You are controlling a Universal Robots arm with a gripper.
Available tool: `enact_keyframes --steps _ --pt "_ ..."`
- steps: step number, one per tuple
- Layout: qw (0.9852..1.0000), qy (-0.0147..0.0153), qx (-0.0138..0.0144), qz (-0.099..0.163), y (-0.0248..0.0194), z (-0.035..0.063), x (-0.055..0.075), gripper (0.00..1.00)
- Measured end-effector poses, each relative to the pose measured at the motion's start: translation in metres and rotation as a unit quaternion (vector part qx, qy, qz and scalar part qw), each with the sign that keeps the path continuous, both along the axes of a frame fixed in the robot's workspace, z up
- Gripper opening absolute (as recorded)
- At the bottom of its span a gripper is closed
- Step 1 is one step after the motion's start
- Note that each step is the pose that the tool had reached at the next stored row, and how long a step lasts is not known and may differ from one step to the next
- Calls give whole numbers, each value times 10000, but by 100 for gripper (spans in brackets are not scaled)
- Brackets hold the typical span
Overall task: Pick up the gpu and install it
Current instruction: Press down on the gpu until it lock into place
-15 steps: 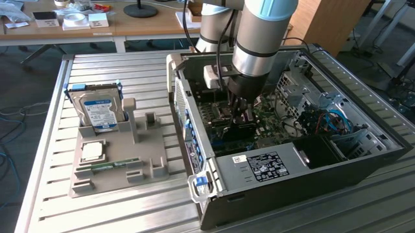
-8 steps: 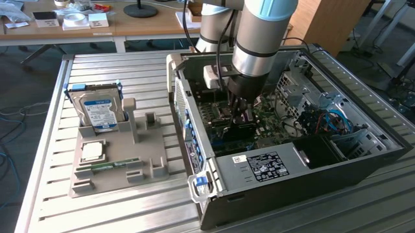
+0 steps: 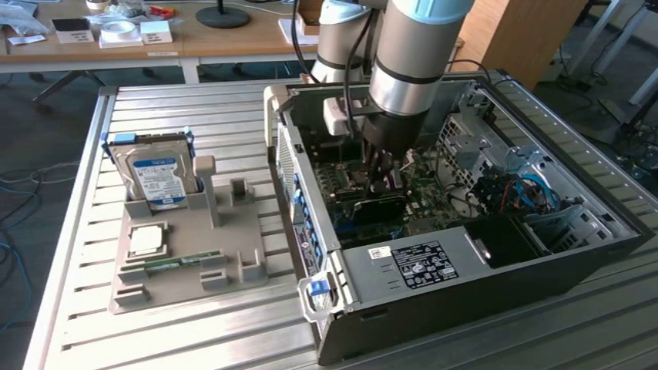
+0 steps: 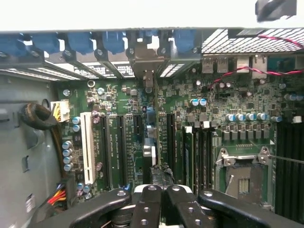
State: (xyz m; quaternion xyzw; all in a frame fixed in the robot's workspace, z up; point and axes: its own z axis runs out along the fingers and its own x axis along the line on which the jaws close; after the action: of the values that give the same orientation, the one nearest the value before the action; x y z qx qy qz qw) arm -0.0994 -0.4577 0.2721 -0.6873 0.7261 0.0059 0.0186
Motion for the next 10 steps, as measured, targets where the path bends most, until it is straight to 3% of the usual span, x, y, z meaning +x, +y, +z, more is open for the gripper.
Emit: enact_keyframes --steps 10 --pt "10000 0 -1 0 0 354 0 11"
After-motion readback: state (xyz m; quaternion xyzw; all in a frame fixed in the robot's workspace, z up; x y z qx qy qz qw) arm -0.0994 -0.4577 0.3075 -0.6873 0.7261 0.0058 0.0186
